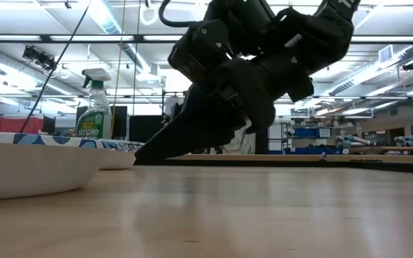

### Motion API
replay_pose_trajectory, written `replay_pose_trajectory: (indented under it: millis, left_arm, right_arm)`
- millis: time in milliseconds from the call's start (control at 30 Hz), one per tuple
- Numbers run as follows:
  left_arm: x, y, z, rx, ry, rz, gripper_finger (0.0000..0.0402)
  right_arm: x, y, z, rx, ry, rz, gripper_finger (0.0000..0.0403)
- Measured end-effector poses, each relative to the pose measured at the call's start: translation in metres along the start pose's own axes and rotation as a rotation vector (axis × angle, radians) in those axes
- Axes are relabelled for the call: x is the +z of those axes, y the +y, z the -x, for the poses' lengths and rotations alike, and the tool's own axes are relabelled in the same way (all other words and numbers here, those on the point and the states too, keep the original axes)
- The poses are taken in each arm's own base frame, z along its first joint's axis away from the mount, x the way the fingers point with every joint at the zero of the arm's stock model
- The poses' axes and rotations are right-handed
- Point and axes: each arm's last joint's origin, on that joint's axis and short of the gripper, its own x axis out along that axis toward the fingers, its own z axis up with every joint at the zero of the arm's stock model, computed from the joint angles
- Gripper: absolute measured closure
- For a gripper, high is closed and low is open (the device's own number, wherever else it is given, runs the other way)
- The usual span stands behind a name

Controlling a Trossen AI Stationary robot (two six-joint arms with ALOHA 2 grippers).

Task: Nest bowls inside each other
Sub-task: Stack the white bowl on top of the other white bowl

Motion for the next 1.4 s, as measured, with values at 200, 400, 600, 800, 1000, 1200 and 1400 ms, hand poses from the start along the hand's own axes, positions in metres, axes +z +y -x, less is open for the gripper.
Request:
replay_pose_trajectory:
  millis: [200,400,600,800,1000,1200,1400]
  left_arm:
    - [0.009,-0.003,0.000,0.018,-0.134,-0.015,0.0242]
    - [0.013,0.000,-0.004,0.044,-0.139,-0.019,0.0242]
    - [0.015,-0.001,-0.005,0.039,-0.125,-0.010,0.0242]
    - [0.016,-0.003,-0.005,0.021,-0.124,0.014,0.0242]
    - [0.021,-0.003,-0.008,0.028,-0.135,0.039,0.0242]
    - [0.032,0.001,0.000,0.139,-0.137,-0.016,0.0242]
    - [0.057,0.006,0.015,0.292,-0.122,-0.056,0.0242]
  right_arm:
    - [-0.001,0.005,0.000,0.022,0.001,-0.001,0.0235]
    - [-0.003,0.004,0.000,0.015,0.014,-0.007,0.0235]
    - [-0.004,0.003,0.000,0.008,0.032,-0.024,0.0235]
    - [-0.001,0.003,0.000,0.008,0.002,-0.019,0.0235]
    - [0.000,0.002,0.000,-0.018,-0.016,-0.006,0.0235]
    - [0.001,-0.005,0.003,-0.097,0.005,0.050,0.0235]
    - [0.019,-0.028,0.021,-0.169,-0.035,0.087,0.0235]
